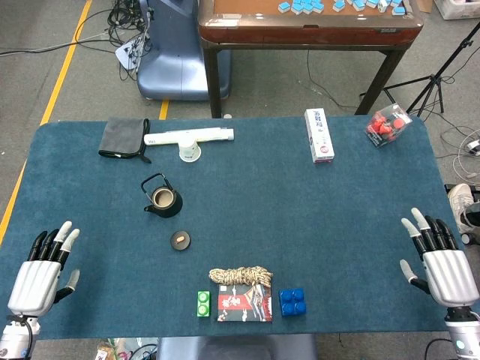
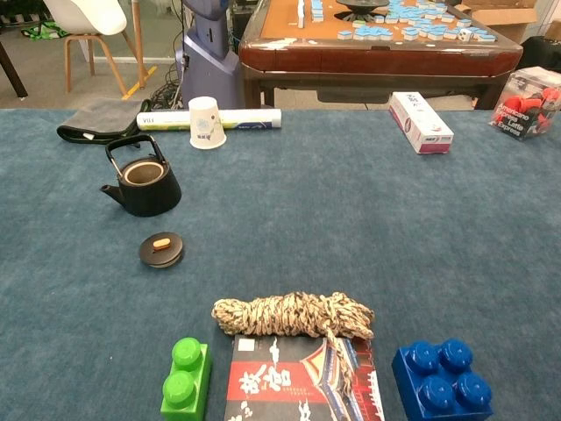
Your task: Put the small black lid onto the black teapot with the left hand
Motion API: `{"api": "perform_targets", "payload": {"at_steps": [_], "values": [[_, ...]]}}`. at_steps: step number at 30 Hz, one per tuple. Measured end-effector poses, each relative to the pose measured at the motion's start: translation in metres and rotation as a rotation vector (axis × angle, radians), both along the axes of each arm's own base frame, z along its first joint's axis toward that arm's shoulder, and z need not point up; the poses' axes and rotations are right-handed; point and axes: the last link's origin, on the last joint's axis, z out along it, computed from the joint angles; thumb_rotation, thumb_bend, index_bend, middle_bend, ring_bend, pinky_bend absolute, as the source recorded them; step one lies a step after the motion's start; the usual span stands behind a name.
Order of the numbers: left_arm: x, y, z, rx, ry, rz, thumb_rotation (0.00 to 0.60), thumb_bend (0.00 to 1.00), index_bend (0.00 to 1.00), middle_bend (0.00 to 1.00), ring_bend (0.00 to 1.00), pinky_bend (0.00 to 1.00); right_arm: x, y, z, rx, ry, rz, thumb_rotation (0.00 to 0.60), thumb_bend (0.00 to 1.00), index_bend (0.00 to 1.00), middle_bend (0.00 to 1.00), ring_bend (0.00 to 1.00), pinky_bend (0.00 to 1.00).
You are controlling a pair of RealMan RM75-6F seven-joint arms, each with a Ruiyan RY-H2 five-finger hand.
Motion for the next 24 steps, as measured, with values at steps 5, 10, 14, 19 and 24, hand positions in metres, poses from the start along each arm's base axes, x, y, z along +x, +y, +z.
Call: {"api": "perform_targets", "payload": {"at_steps": [5, 10, 14, 19, 24], "values": [[0.007, 0.010, -0.004, -0.011, 0.006, -0.020, 0.600, 0.41, 0.00, 0.00, 0.00, 0.00, -0.002, 0.002, 0.001, -0.004, -0.002, -0.014, 0.600, 0.36, 0.00, 0.00, 0.00, 0.00], [0.010, 0.008, -0.009, -0.024, 0.008, -0.026, 0.600, 0.41, 0.00, 0.00, 0.00, 0.00, -0.004, 0.003, 0.002, 0.002, -0.003, -0.010, 0.600, 0.36, 0.00, 0.00, 0.00, 0.00], [0.013, 0.004, -0.005, -0.030, 0.011, -0.023, 0.600, 0.41, 0.00, 0.00, 0.00, 0.00, -0.008, 0.004, 0.004, 0.002, -0.013, -0.011, 0.600, 0.36, 0.00, 0.00, 0.00, 0.00], [0.016, 0.003, 0.002, -0.049, 0.030, -0.030, 0.600, 0.41, 0.02, 0.00, 0.00, 0.00, -0.010, 0.004, 0.004, -0.003, -0.009, -0.016, 0.600, 0.36, 0.00, 0.00, 0.00, 0.00], [0.017, 0.008, 0.004, -0.056, 0.039, -0.021, 0.600, 0.41, 0.03, 0.00, 0.00, 0.00, -0.003, -0.001, 0.001, 0.022, -0.021, -0.003, 0.600, 0.36, 0.00, 0.00, 0.00, 0.00]]}}
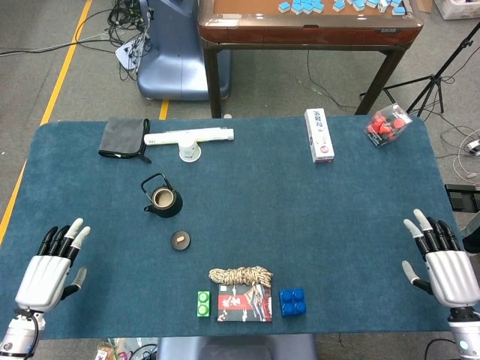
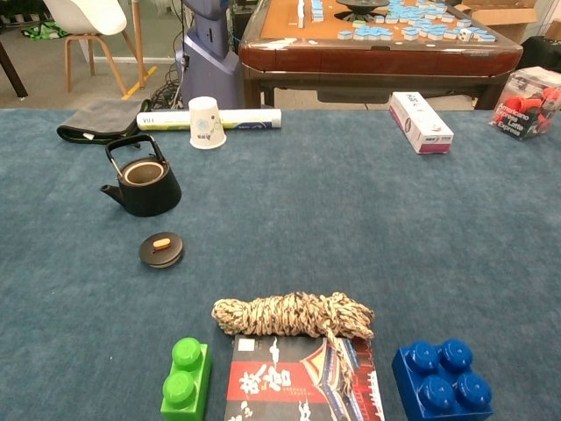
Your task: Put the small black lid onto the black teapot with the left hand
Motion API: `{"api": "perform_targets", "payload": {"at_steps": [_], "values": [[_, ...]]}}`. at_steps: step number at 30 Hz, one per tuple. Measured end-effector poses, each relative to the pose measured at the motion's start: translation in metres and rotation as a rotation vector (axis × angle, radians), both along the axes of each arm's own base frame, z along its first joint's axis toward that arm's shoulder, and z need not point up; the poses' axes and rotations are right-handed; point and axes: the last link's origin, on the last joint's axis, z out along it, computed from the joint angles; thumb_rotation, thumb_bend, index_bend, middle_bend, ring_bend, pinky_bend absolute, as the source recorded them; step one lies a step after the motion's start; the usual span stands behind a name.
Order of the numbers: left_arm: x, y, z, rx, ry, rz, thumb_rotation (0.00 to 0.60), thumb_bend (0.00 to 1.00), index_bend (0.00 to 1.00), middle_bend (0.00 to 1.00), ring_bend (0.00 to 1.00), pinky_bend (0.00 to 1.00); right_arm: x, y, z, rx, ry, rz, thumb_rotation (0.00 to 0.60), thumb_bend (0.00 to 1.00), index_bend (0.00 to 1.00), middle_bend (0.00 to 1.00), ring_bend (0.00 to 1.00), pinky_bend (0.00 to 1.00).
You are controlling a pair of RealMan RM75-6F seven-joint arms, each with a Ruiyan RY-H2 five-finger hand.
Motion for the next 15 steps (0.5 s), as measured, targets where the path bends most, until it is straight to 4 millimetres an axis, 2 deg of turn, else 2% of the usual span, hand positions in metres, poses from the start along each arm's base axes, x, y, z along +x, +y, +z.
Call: {"api": "perform_targets", "payload": {"at_steps": [7, 15], "values": [[-0.010, 0.008, -0.008, -0.054, -0.030, 0.034, 0.600, 0.41, 0.10, 0.00, 0.00, 0.00, 0.017, -0.014, -0.003, 0.060, -0.024, 0.039, 0.600, 0.36, 0.00, 0.00, 0.00, 0.00], [-0.023, 0.014, -0.034, -0.118, -0.001, 0.080, 0.600, 0.41, 0.19, 0.00, 0.00, 0.00, 0.046, -0.030, 0.001, 0.076, 0.022, 0.101, 0.600, 0.36, 0.00, 0.00, 0.00, 0.00]]}}
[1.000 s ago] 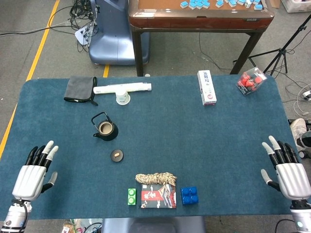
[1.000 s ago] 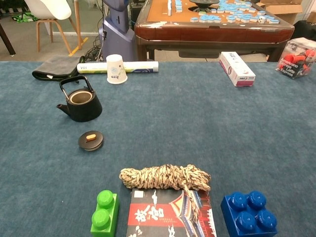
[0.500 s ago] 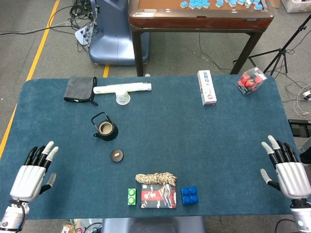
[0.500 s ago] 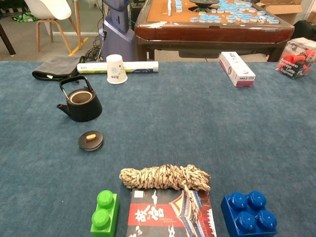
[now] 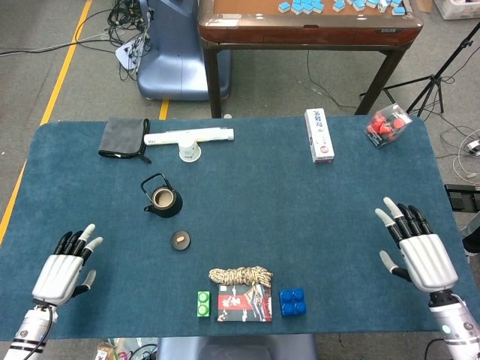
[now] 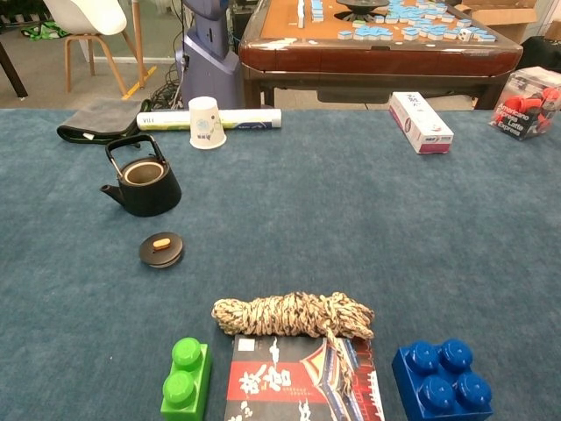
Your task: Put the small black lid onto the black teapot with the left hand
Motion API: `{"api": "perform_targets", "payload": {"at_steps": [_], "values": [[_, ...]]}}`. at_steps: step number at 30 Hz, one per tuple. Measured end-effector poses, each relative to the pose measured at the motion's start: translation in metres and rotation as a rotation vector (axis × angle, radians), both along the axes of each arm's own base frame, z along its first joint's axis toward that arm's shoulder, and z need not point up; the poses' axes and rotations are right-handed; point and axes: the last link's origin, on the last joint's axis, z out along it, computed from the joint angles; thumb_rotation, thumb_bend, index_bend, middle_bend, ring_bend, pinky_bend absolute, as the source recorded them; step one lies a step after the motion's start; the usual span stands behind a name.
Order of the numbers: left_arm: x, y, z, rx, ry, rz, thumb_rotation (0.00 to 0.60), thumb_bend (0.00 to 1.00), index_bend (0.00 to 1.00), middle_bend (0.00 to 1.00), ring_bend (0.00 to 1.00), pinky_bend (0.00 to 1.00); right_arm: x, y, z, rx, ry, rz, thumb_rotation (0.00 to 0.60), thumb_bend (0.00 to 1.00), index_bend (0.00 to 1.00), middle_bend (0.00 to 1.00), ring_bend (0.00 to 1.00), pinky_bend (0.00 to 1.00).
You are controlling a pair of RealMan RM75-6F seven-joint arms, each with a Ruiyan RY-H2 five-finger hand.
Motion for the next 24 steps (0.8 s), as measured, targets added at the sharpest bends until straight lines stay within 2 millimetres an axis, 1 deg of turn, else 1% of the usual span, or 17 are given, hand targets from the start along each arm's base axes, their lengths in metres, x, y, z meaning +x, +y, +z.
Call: {"api": "perform_targets", "payload": {"at_steps": [2, 4, 8, 13, 18, 22, 24], "values": [[-0.001, 0.003, -0.008, -0.021, 0.013, 0.008, 0.600, 0.41, 0.19, 0.00, 0.00, 0.00, 0.010, -0.006, 0.002, 0.004, 0.008, 0.016, 0.600, 0.36, 0.00, 0.00, 0.00, 0.00], [0.000, 0.007, -0.015, -0.038, 0.020, 0.013, 0.600, 0.41, 0.19, 0.00, 0.00, 0.00, 0.014, -0.010, 0.003, 0.006, 0.016, 0.019, 0.600, 0.36, 0.00, 0.00, 0.00, 0.00], [0.003, 0.015, -0.028, -0.065, 0.034, 0.008, 0.600, 0.41, 0.19, 0.00, 0.00, 0.00, 0.015, -0.020, 0.004, 0.015, 0.020, 0.002, 0.600, 0.36, 0.00, 0.00, 0.00, 0.00], [0.007, 0.017, -0.035, -0.086, 0.072, 0.010, 0.600, 0.40, 0.19, 0.00, 0.00, 0.00, 0.017, -0.032, 0.003, 0.016, 0.025, 0.000, 0.600, 0.36, 0.00, 0.00, 0.00, 0.00], [0.021, 0.015, -0.041, -0.121, 0.069, 0.003, 0.600, 0.40, 0.19, 0.00, 0.00, 0.00, 0.018, -0.041, 0.000, 0.028, 0.026, 0.003, 0.600, 0.36, 0.00, 0.00, 0.00, 0.00], [0.031, 0.015, -0.047, -0.146, 0.051, -0.014, 0.600, 0.40, 0.22, 0.00, 0.00, 0.00, 0.018, -0.045, -0.002, 0.034, 0.028, 0.008, 0.600, 0.36, 0.00, 0.00, 0.00, 0.00], [0.035, 0.015, -0.050, -0.153, 0.043, -0.026, 0.600, 0.40, 0.23, 0.00, 0.00, 0.00, 0.018, -0.047, -0.003, 0.036, 0.031, 0.008, 0.600, 0.36, 0.00, 0.00, 0.00, 0.00]]}}
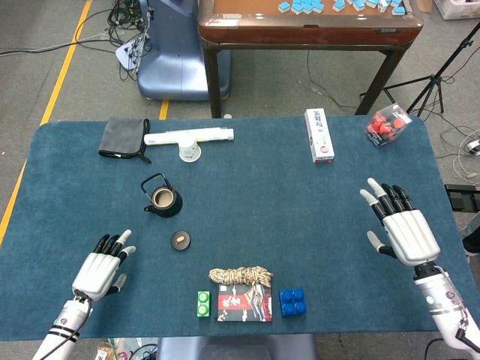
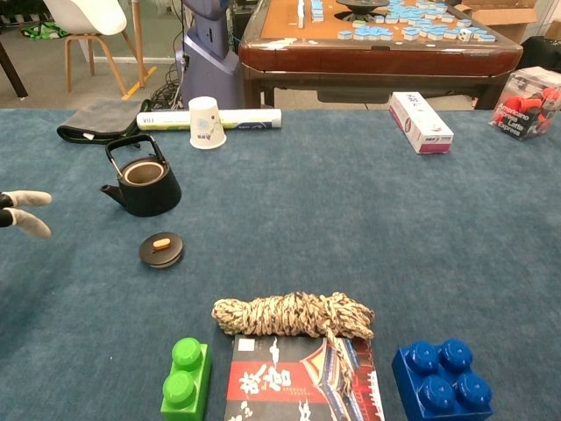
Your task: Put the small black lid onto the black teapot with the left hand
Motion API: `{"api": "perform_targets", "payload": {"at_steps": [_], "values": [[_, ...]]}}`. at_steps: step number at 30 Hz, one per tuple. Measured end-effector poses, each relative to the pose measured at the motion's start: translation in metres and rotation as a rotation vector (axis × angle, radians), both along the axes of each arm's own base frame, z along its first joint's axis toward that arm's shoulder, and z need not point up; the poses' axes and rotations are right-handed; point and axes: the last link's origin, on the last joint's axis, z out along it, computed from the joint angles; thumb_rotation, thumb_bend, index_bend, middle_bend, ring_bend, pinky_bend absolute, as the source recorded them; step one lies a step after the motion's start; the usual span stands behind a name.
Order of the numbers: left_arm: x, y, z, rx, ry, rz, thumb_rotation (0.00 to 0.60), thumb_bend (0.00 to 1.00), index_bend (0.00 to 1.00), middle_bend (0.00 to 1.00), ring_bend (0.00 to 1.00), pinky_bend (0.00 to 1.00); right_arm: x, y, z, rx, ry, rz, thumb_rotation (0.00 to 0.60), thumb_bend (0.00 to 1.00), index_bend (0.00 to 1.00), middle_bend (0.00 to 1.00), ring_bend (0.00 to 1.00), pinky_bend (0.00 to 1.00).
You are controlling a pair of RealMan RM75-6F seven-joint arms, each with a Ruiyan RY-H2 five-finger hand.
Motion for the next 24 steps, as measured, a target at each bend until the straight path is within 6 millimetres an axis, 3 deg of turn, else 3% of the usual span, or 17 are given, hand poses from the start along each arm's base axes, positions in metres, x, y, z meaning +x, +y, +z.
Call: {"api": "perform_targets", "payload": {"at_steps": [15, 24], "values": [[0.015, 0.022, -0.019, -0.054, -0.007, 0.046, 0.600, 0.40, 0.26, 0.00, 0.00, 0.00, -0.006, -0.007, 0.001, -0.007, -0.005, -0.003, 0.600, 0.36, 0.00, 0.00, 0.00, 0.00], [0.029, 0.035, -0.018, -0.047, -0.030, 0.029, 0.600, 0.40, 0.22, 0.00, 0.00, 0.00, -0.011, -0.013, 0.002, -0.011, -0.007, -0.009, 0.600, 0.36, 0.00, 0.00, 0.00, 0.00]]}}
